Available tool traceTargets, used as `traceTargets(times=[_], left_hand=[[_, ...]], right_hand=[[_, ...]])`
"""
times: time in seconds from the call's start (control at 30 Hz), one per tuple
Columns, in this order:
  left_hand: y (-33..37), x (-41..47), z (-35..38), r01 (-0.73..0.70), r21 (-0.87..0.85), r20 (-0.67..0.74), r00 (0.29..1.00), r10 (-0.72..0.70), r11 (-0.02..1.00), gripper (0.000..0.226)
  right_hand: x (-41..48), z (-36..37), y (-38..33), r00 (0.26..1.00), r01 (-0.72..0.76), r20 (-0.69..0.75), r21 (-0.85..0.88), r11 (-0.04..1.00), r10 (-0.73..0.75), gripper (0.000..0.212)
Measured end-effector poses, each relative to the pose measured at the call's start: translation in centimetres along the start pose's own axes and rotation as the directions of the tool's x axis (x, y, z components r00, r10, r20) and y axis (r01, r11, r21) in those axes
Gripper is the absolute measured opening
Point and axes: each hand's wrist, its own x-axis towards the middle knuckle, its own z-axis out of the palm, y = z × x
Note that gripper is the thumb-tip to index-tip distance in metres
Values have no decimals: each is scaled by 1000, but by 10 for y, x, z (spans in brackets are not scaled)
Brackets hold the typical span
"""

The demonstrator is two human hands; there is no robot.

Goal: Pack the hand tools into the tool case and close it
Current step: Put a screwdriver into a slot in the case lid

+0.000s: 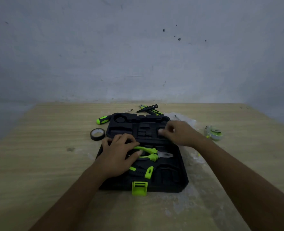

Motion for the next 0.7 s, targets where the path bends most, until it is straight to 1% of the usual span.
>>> traceTargets(times=[0.03, 0.07, 0.1, 0.17, 0.2, 0.27, 0.33, 0.43, 0.5, 0.6, 0.7], left_hand=[[0, 0, 0, -3, -2, -2, 1000, 3, 1000, 66], [1, -1, 1, -6, 0, 2, 1000, 6, 1000, 65], [1, -1, 1, -9, 2, 6, 1000, 9, 1000, 66], [2, -3, 1, -27, 7, 12, 1000, 27, 1000, 71], [3, -3, 1, -34, 10, 18, 999, 34, 999, 73], [4, -4, 1, -44, 22, 34, 998, 43, 999, 72], [5, -4, 1, -57, 30, 50, 997, 55, 998, 72], [7, -4, 1, -72, 32, 66, 995, 70, 997, 75], [7, -5, -1, -61, 16, 75, 995, 60, 998, 75], [10, -6, -1, -51, 14, 72, 996, 50, 999, 73], [11, -7, -1, -16, -28, 67, 998, 18, 999, 76]], right_hand=[[2, -1, 13, 993, -32, -116, 11, 999, 33, 32], [4, -3, 28, 976, -80, -204, -22, 997, 73, 28], [6, -4, 41, 961, -152, -248, -84, 985, 127, 26], [8, -5, 62, 938, -300, -245, -213, 930, 246, 32], [9, -3, 70, 932, -337, -227, -259, 905, 282, 36], [10, 1, 81, 935, -345, -186, -299, 890, 300, 38], [9, 5, 84, 937, -343, -170, -277, 898, 305, 33], [6, 9, 82, 925, -359, -230, -267, 894, 302, 24], [6, 11, 79, 922, -360, -249, -261, 896, 298, 24], [7, 11, 78, 922, -345, -251, -181, 921, 296, 28], [4, 9, 74, 932, -271, -276, -101, 957, 234, 24]])
